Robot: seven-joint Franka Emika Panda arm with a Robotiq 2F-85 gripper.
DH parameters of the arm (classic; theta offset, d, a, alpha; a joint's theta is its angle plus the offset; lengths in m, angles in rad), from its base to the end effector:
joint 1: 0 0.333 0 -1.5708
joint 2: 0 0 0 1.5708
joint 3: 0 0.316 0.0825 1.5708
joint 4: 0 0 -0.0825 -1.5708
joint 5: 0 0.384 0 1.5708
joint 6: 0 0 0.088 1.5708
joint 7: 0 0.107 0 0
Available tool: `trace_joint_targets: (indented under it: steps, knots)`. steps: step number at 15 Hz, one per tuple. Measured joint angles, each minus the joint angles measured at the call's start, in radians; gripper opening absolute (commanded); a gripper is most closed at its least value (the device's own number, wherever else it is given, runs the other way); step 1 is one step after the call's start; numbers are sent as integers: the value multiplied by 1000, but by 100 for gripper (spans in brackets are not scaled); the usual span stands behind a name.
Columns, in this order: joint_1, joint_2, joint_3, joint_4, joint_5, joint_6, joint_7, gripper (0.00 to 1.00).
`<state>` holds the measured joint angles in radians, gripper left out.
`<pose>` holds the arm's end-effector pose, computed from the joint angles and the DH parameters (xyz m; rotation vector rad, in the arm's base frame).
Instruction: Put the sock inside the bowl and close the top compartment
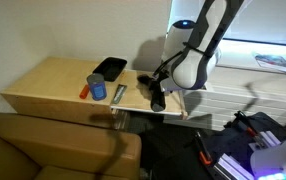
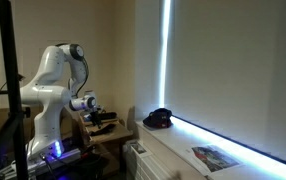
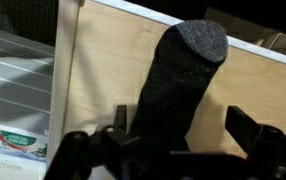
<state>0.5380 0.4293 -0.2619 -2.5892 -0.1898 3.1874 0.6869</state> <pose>0.4231 0.1257 0.1291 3.0904 -0.2910 0.3194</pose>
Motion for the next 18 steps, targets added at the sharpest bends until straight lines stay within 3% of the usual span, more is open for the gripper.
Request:
trace_joint_targets:
  steps: [5, 9, 11, 12, 14, 18]
  knots:
    - [-9, -5, 9, 1, 34, -10, -19, 100]
    - [-74, 83, 140, 21, 217, 38, -112, 100]
    - [-81, 149, 173, 52, 286, 88, -141, 100]
    - [-74, 182, 172, 69, 318, 104, -160, 75]
    - [-71, 230, 172, 95, 365, 132, -200, 70]
    - [-70, 204, 171, 72, 430, 135, -242, 42]
